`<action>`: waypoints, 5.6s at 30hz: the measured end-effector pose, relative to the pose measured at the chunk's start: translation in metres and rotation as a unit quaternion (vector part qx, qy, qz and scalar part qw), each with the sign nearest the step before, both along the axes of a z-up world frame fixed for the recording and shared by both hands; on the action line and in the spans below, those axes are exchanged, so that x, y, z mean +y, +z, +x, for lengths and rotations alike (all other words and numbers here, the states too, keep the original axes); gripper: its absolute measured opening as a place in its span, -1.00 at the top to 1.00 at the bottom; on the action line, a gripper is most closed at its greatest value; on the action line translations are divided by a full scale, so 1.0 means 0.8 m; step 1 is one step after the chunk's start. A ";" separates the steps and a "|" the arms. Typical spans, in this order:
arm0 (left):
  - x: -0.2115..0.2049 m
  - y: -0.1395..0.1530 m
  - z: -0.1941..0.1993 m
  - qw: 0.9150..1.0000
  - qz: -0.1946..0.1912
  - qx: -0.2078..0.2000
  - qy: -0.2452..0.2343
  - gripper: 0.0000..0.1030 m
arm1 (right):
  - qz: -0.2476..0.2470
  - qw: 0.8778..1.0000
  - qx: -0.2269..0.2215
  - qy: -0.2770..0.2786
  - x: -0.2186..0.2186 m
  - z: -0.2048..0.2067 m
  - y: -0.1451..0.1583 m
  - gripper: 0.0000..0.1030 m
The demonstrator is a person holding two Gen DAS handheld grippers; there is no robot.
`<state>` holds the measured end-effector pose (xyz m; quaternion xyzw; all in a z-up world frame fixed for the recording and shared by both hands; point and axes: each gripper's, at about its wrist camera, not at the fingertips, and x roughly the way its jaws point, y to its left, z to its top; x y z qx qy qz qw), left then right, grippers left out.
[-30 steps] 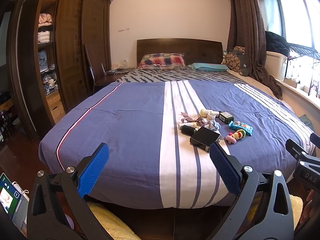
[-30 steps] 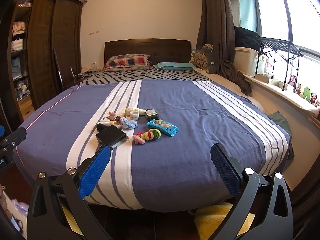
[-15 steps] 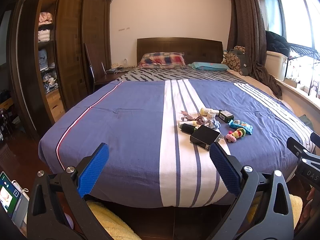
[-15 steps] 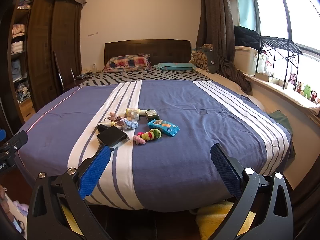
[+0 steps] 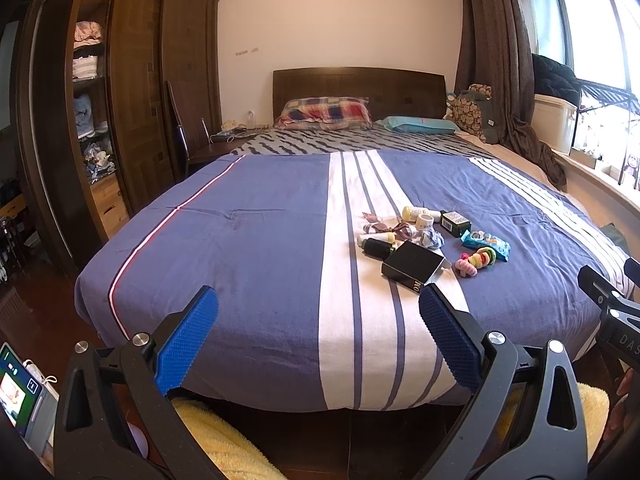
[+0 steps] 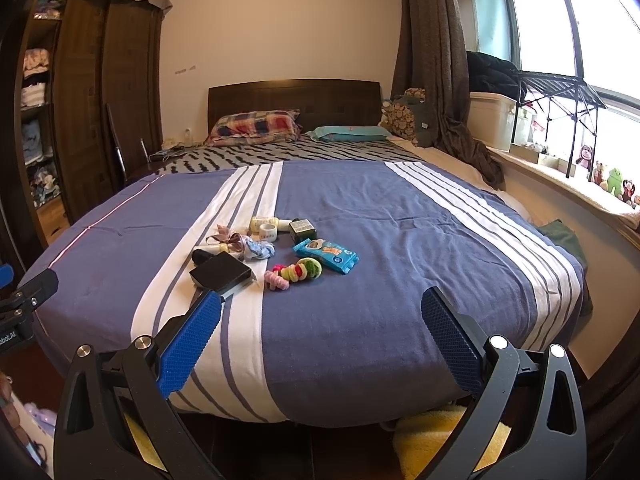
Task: Collect trash
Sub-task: 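Grasp the black box with the left tool while the right tool grasps the pipe-cleaner toy, then lower both held items into the black bin and open both tools, then grasp the black thread spool with the left tool while the right tool grasps the blue wipes pack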
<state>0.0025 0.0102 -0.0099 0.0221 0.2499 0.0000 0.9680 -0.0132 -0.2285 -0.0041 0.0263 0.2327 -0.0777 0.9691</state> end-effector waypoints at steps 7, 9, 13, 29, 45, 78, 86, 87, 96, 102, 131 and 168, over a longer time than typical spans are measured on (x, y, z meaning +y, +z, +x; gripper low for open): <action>-0.003 -0.024 0.024 1.000 0.005 0.026 -0.010 -0.85 | -0.003 1.000 0.018 0.015 0.002 0.022 -0.023 -0.94; -0.004 -0.031 0.033 0.999 0.011 0.032 -0.014 -0.85 | 0.010 0.999 0.029 0.019 -0.002 0.030 -0.032 -0.94; -0.008 -0.043 0.056 0.998 0.020 0.047 -0.022 -0.85 | 0.028 0.998 0.054 0.024 -0.006 0.054 -0.051 -0.94; -0.029 -0.099 0.150 0.991 0.043 0.107 -0.070 -0.77 | 0.090 0.985 0.136 0.055 -0.019 0.179 -0.128 -0.59; -0.072 -0.111 0.206 0.982 0.049 0.121 -0.134 -0.76 | 0.163 0.971 0.163 0.069 -0.024 0.278 -0.137 -0.37; -0.112 -0.160 0.203 0.961 0.017 0.184 -0.207 -0.46 | 0.075 0.979 0.164 0.096 -0.025 0.224 -0.137 0.47; -0.082 -0.139 0.117 0.969 -0.010 0.158 -0.191 -0.46 | 0.073 0.978 0.148 0.126 -0.005 0.138 -0.116 0.47; -0.080 -0.140 0.106 0.969 -0.010 0.157 -0.191 -0.46 | 0.072 0.977 0.148 0.132 -0.001 0.126 -0.115 0.47; -0.066 -0.211 0.043 0.956 -0.019 0.232 -0.176 -0.46 | 0.090 0.961 0.211 0.154 0.016 0.061 -0.176 0.47; -0.063 -0.283 0.033 0.940 -0.005 0.293 -0.174 -0.46 | 0.091 0.946 0.270 0.155 0.021 0.055 -0.238 0.47; -0.072 -0.372 0.057 0.907 -0.010 0.384 -0.176 -0.85 | 0.136 0.920 0.346 0.121 0.023 0.096 -0.327 -0.37; -0.036 -0.110 0.231 0.983 -0.003 0.151 -0.105 -0.84 | 0.004 0.989 0.143 0.035 -0.097 0.233 -0.105 -0.85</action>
